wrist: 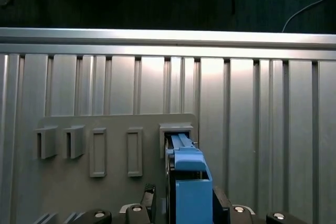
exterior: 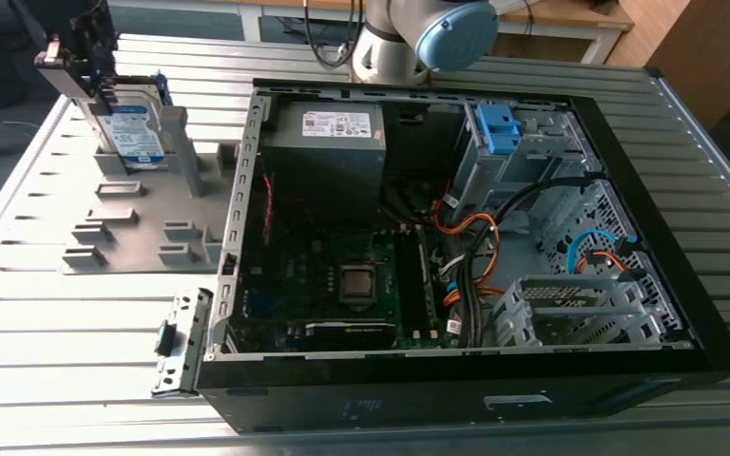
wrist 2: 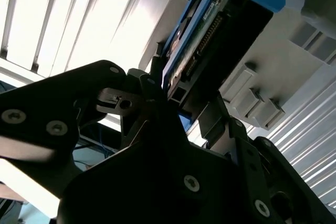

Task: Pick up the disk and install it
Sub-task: 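Pick up the disk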

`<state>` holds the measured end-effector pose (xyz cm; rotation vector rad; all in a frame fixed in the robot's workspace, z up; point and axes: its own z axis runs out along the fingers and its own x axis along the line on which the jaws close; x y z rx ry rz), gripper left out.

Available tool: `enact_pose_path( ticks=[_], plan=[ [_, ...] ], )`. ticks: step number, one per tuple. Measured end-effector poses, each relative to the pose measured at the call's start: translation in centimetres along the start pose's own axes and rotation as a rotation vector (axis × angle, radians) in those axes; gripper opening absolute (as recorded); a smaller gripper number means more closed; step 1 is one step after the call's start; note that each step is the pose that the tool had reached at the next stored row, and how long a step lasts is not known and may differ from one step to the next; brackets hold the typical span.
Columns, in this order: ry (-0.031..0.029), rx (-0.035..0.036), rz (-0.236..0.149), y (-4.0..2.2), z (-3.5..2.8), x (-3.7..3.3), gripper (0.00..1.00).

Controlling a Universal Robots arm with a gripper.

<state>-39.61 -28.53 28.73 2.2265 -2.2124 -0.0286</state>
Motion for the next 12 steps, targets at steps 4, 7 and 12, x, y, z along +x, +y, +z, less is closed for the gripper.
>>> enact_pose_path(
  ticks=[4, 7, 12],
  plan=[
    [0.0000, 0.0000, 0.000, 0.00, 0.33, -0.01, 0.53],
    [0.0001, -0.0002, 0.000, 0.00, 0.33, -0.01, 0.53],
    [0.0000, 0.0000, 0.000, 0.00, 0.36, -0.01, 0.51]
  ],
)
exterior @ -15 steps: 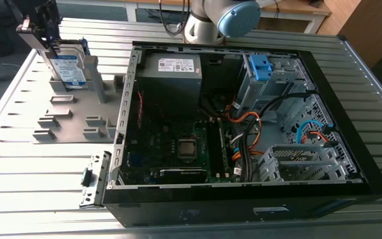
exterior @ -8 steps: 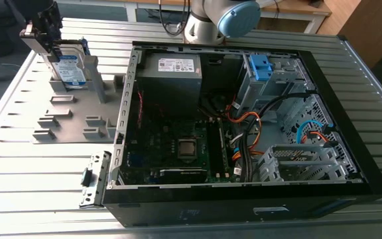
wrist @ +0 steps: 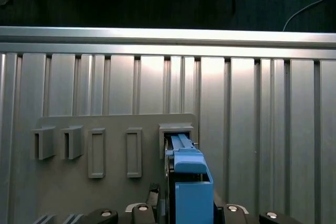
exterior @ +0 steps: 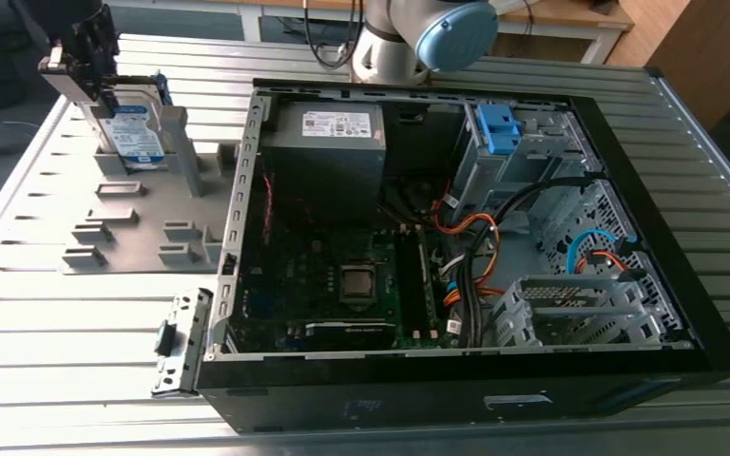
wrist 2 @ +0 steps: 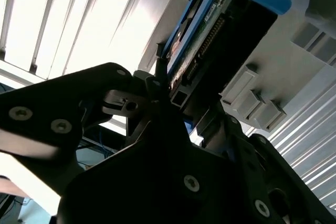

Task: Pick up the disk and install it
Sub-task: 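Pick up the disk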

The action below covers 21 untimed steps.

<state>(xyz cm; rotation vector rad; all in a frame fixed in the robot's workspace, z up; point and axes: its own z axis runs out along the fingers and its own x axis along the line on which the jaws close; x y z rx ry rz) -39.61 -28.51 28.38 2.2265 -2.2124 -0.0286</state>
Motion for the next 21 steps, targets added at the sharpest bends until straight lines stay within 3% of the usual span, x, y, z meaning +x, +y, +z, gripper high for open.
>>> enact_pose_path(
  ticks=[2, 4, 18, 21],
  plan=[
    [0.0000, 0.0000, 0.000, 0.00, 0.01, 0.00, 0.39],
    [0.0001, -0.0001, 0.000, 0.00, 0.01, 0.00, 0.36],
    [-0.0001, 0.0001, 0.000, 0.00, 0.08, 0.00, 0.36],
    [-0.0026, 0.0005, 0.000, 0.00, -0.16, -0.01, 0.36]
  ],
)
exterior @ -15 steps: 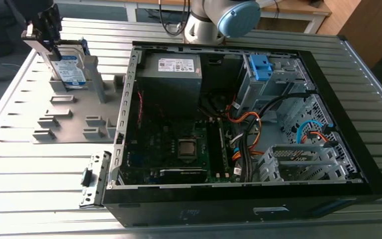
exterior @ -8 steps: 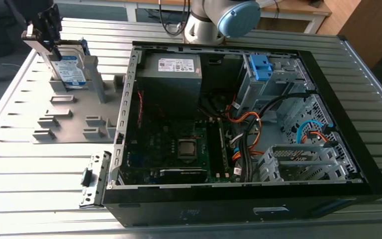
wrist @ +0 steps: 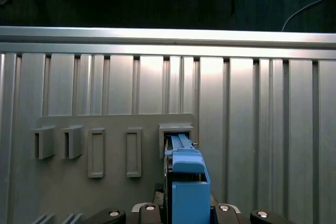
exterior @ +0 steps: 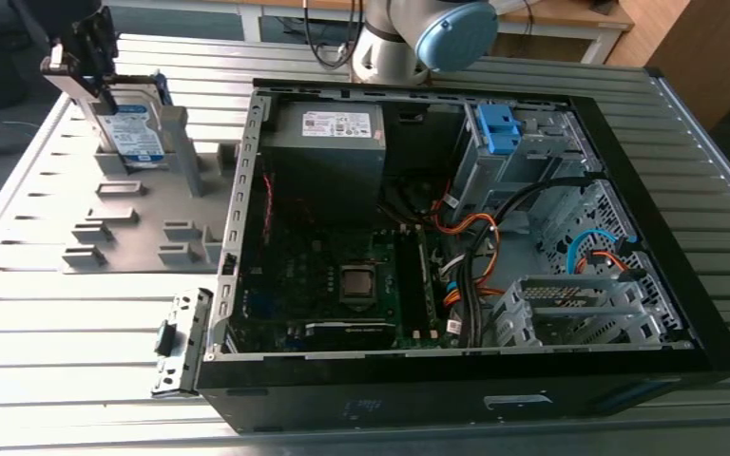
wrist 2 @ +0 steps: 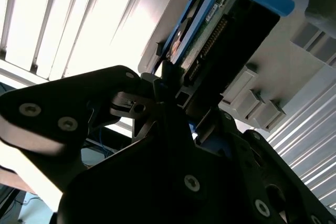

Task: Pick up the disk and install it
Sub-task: 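Pick up the disk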

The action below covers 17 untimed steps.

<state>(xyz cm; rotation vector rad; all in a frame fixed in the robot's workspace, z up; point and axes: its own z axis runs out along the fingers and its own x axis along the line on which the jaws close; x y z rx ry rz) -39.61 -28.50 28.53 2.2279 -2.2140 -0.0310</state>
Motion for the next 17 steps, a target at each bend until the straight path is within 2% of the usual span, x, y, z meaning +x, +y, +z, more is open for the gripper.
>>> enact_pose_path(
  ticks=[8, 17],
  plan=[
    [-0.0146, -0.0004, 0.000, 0.02, -1.44, -0.01, 0.36],
    [-0.0236, -0.0003, 0.000, 0.04, -2.58, -0.03, 0.36]
  ],
)
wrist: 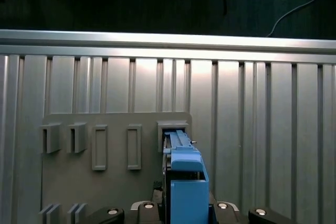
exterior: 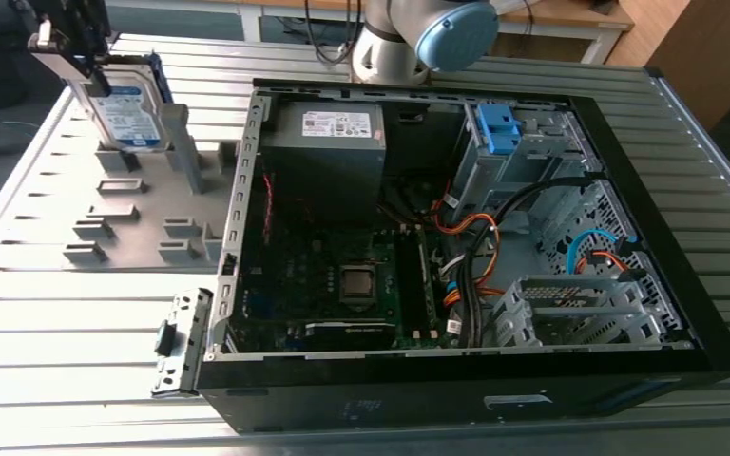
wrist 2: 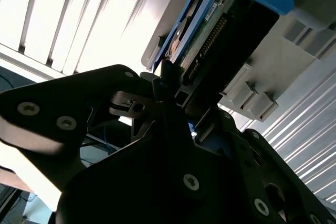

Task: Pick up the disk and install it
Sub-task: 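Pick up the disk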

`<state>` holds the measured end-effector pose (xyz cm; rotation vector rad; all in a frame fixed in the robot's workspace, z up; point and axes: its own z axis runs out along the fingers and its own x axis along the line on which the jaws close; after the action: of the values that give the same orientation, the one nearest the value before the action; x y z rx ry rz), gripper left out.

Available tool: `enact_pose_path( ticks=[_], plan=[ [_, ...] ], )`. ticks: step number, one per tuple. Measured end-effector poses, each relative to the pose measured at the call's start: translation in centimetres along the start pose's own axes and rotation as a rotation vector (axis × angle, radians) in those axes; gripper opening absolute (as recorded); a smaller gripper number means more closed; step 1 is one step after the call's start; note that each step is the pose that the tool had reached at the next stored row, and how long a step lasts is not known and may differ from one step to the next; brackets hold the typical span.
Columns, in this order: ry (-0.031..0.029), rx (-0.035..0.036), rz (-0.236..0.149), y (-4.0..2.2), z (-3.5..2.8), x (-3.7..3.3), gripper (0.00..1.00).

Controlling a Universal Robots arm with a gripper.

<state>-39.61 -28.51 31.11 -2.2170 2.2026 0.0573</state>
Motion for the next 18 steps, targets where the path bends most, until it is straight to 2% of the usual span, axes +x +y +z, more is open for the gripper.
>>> enact_pose_path(
  ticks=[9, 18],
  plan=[
    [-0.0100, 0.0000, 0.000, 0.01, -0.87, -0.03, 0.36],
    [-0.0174, 0.0002, 0.000, 0.03, -1.70, -0.06, 0.36]
  ],
)
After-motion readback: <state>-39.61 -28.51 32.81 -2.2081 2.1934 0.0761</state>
